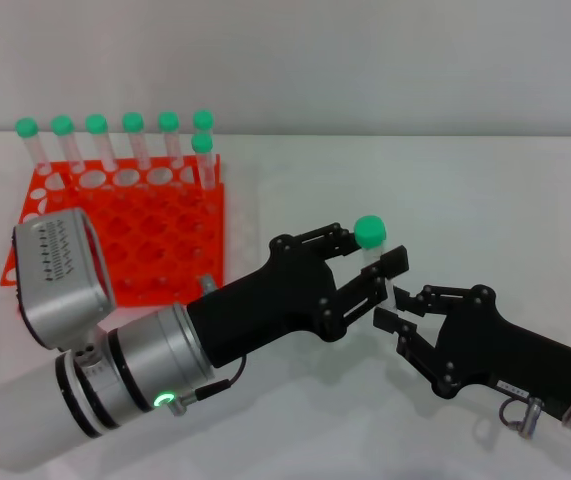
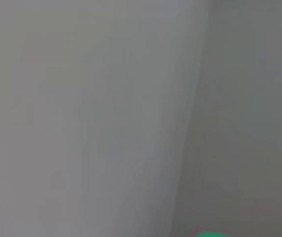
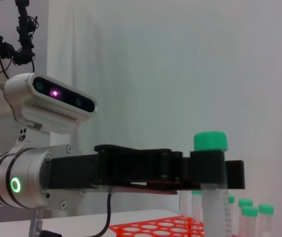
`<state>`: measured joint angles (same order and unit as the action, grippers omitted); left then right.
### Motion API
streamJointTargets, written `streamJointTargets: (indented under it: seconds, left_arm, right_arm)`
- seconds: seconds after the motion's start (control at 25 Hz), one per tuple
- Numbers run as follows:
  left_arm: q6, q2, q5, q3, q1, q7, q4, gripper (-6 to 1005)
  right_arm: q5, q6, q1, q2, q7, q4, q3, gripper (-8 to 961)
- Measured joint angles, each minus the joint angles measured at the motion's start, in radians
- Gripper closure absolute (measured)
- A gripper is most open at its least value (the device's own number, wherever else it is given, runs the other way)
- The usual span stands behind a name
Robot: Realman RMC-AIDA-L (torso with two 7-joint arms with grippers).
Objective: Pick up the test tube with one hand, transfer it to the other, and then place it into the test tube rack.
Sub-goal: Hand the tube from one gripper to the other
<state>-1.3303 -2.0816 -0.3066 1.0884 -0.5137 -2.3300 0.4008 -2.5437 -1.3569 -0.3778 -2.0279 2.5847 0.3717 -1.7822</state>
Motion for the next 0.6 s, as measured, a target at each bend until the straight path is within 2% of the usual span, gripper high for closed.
streamJointTargets:
  seconds: [0.12,0.44,0.6]
  left_arm:
    - [0.023,0.000,0.001,0.000,0.000,0.000,0.012,468]
    - [0.032,-0.001,0.007,0.006,0.001,-0.004,0.016,789]
    - [0.033,-0.002,0.021,0.008,0.000,-0.003,0.017,789]
  right_arm:
    - [0.000,0.002,-0.001,0.000,0.001,-0.005,0.006,776]
    - [-0.002,0.032,-0.003,0.001,0.002,-0.005,0.011,776]
    - [-0.001,0.038,-0.003,0.005,0.001,-0.007,0.021,776]
